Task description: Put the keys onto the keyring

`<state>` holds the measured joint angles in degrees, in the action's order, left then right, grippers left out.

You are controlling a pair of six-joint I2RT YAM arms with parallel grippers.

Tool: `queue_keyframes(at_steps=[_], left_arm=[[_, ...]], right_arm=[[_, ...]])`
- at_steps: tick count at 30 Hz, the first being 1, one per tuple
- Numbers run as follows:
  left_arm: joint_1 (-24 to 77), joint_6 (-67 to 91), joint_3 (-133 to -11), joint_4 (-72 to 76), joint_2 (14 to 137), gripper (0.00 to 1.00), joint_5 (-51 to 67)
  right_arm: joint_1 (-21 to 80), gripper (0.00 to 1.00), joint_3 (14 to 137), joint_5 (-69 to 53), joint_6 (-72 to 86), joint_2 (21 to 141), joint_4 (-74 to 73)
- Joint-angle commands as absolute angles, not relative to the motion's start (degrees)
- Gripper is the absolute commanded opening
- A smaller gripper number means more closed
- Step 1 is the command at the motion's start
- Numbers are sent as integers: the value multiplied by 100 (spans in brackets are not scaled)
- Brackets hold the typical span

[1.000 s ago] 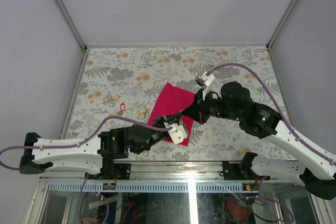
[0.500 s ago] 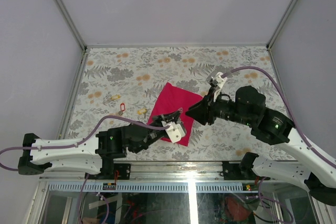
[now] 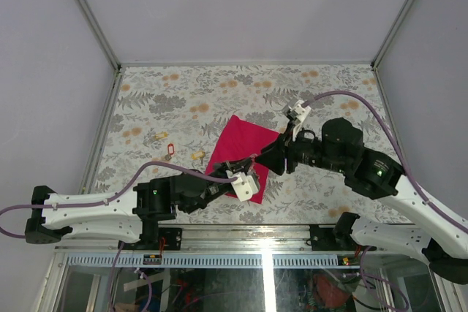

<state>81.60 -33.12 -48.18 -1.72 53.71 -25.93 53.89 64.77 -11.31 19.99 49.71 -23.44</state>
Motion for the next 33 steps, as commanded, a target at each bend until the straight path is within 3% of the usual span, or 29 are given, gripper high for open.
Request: queue_keyframes(at_steps=[1,20,23,29,33], left_arm=[[8129,-3322,-5103,31,5320,0,-2532],[8123,-3335,-5099,9,5293,0,-2513],[8127,-3327,-5094,1,5280,0,-2515],[8129,-3293,-5067,0,5243,0,-2501],[8128,-3286,-5017,32,5184,3,-2532]], right_arm=[[5407,46,6852,-1410,1980,5272,-2399],[5408,33,6936,-1367,1831,5663,-2496],[5410,26,6936,-1322,1819,5671,-2475],[5406,1,6900,-1275,1746,5602,-2414],[5402,0,6857,-1314,1696,5461,-2312]])
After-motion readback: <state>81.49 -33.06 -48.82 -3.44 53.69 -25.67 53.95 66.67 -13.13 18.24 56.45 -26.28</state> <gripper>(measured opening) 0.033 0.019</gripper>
